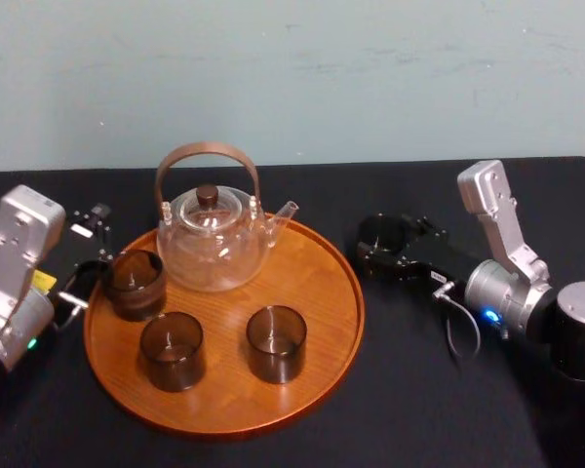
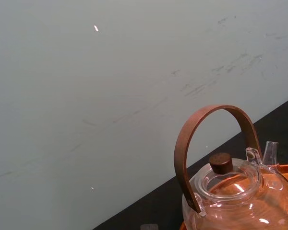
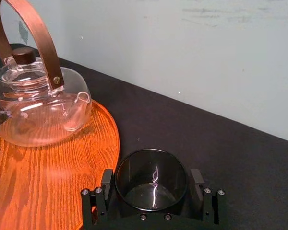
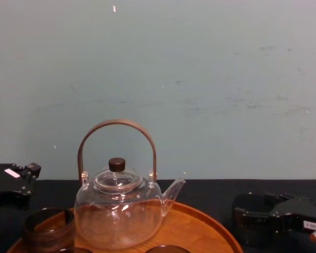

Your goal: Pick up the glass from the table and place it on the tray.

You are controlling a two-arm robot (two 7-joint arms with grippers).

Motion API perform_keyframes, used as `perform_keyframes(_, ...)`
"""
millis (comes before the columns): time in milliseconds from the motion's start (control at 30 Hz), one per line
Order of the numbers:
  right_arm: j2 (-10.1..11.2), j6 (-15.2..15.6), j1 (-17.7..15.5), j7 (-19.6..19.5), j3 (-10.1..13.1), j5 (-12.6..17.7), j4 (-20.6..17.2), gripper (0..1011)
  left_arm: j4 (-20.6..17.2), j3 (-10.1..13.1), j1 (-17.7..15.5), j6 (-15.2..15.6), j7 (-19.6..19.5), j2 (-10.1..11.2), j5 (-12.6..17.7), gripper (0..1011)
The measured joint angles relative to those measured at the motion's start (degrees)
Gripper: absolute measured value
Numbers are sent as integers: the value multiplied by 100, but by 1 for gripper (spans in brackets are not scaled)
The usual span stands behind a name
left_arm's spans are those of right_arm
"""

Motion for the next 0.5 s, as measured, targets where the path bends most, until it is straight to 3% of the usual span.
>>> perform_keyframes(333,-23,-6,39,13,-9,-17,59,1002,0,0,0,0,0,0,0,0)
perform_keyframes(500,-16,-6,27,9,-5,-14,43,920,0,0,0,0,0,0,0,0)
